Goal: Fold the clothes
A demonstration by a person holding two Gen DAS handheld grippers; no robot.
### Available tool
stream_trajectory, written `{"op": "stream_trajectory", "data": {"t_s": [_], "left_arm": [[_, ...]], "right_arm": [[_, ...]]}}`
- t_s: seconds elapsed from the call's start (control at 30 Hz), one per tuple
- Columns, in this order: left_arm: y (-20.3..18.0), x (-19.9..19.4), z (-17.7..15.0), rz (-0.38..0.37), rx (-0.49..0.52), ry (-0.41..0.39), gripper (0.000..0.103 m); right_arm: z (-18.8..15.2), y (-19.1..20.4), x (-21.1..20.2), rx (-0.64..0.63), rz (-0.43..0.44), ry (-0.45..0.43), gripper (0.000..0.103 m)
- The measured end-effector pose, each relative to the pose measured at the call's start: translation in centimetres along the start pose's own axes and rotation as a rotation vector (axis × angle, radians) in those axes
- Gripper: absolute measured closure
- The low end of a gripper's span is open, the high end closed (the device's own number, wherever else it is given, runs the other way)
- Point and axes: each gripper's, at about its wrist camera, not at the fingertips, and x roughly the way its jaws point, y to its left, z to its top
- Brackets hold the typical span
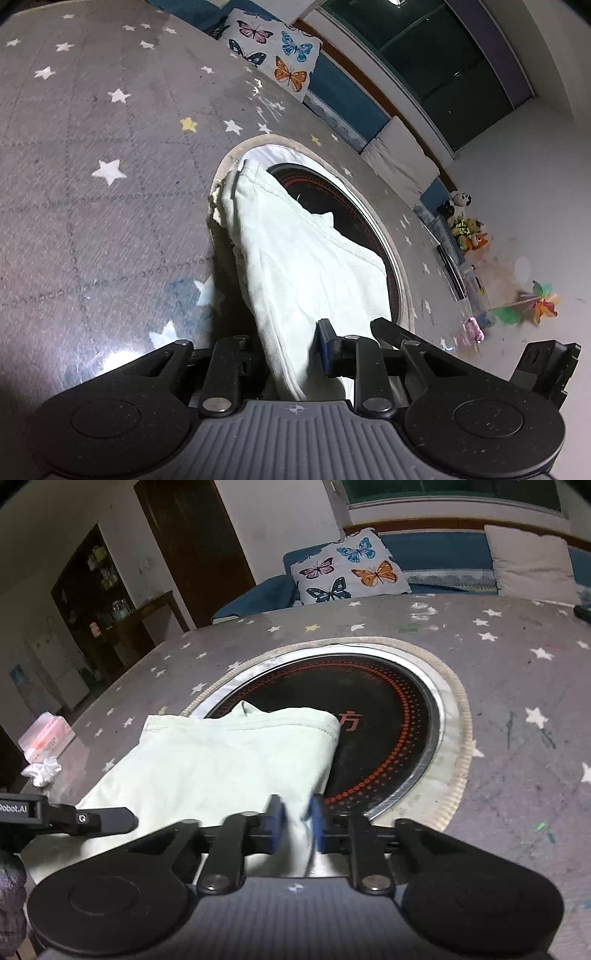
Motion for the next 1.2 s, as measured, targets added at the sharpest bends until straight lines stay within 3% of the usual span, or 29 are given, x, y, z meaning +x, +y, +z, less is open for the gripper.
{"op": "stream_trajectory", "data": {"t_s": [0.33,0.8,1.2], "left_arm": [[-5.2,1.0,0.7,-0.053,0.115,-0.001,0.085],[-17.9,8.4,-1.8,-0.185,0.269,0.079,0.085],[-25.1,12.9,-3.8,-0.202,0.364,0.127,0.085]], "right_arm": [[1.0,-0.9,-4.6,0.001,0.003,-0.107,0.100],[2.2,-10.4,-14.4,0.059,-0.191,-0.240,0.100],[2.7,-15.5,-18.6,0.045,-0.302,-0.264,0.100]]}}
